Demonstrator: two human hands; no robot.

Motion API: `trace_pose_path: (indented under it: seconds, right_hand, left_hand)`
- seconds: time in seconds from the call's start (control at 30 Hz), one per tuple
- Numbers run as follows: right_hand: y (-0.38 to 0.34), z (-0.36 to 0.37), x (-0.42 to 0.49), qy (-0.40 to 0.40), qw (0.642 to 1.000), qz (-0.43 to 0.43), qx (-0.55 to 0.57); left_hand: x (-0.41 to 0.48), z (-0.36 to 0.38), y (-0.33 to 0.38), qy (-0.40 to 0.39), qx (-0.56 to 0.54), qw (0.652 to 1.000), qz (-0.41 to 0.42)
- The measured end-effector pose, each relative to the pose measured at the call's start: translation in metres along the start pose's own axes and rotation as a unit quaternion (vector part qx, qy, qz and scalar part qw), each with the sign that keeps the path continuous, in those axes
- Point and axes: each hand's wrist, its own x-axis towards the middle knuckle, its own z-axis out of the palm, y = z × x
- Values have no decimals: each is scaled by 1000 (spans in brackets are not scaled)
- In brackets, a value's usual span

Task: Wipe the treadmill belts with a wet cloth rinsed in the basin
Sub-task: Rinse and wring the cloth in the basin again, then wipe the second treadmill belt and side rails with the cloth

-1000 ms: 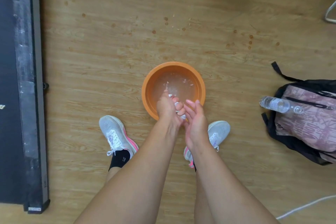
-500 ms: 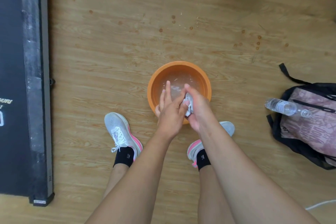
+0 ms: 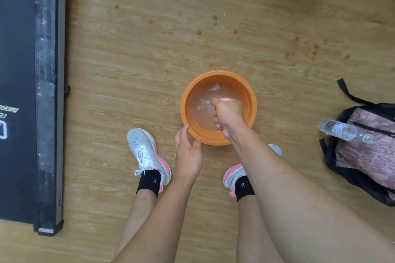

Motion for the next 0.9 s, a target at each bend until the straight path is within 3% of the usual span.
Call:
trace_pose_path:
  seconds: [0.27,0.43,0.57,0.7,0.8,0.9]
  right_hand:
    - [26,-19,2,15,1000,12,-18]
    - [26,-30,-38,5,998,-31,-56]
    - [-3,-41,-115,15,996,-42,-79]
    - [-38,-52,-217,-13,996,-60,-70]
    - [-57,-65,-299,-42,977,-128,-163]
    - [-72,-82,-377,-87,936,-212,-267]
  left_hand:
    - [9,-10,2,-9,13,1000,0]
    - [-1,-37,24,-72,71,995,15]
    - [-40,-88,59,-83,97,991,44]
    - [-113,-143,97,-27,81,995,43]
    - [-180,-172,120,21,44,998,33]
    - [-263,-199,141,64,12,996,54]
